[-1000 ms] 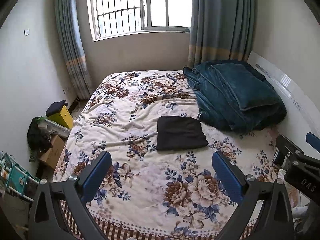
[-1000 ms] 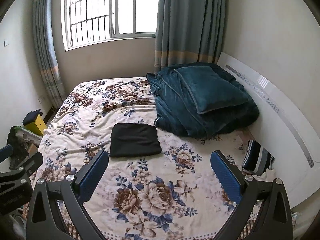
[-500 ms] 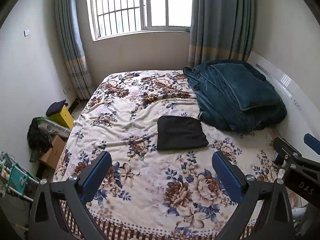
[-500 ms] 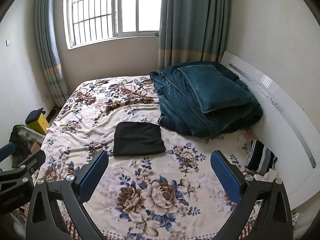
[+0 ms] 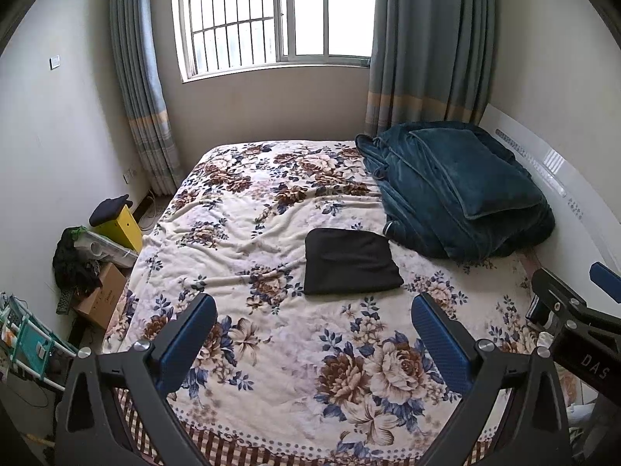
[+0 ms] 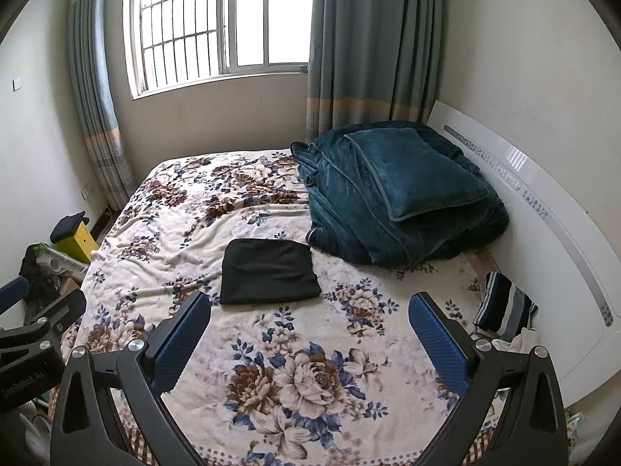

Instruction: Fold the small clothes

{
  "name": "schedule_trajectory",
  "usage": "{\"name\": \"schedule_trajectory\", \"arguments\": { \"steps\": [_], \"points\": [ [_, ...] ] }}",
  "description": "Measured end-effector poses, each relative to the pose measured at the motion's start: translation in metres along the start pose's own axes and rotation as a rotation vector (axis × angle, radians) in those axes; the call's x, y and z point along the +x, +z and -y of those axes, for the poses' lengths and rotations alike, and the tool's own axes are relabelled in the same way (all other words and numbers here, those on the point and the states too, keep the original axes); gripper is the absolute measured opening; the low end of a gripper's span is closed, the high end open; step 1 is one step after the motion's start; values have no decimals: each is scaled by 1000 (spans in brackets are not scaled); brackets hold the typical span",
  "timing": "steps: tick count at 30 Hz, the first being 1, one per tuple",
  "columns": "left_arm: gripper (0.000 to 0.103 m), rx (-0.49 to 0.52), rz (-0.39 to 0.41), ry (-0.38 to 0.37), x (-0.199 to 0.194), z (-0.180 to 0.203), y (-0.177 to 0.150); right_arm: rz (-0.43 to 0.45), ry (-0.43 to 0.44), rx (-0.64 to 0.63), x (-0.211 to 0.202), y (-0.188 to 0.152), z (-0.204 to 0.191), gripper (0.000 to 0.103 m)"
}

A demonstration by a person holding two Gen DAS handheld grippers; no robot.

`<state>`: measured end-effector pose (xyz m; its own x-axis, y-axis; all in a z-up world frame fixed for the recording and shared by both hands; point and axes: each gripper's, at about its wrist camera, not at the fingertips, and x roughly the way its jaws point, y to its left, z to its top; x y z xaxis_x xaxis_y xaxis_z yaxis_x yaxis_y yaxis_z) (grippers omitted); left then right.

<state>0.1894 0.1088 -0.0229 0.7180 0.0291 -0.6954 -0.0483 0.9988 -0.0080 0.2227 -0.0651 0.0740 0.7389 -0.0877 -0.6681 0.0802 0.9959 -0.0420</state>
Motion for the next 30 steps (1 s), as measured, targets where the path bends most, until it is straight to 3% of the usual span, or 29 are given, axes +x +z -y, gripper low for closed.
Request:
{"name": "schedule_trajectory", "arguments": {
  "steps": [30],
  "points": [
    [103, -16, 43, 32, -11, 9, 5, -1, 1, 9, -7, -2, -7, 103]
  ]
}}
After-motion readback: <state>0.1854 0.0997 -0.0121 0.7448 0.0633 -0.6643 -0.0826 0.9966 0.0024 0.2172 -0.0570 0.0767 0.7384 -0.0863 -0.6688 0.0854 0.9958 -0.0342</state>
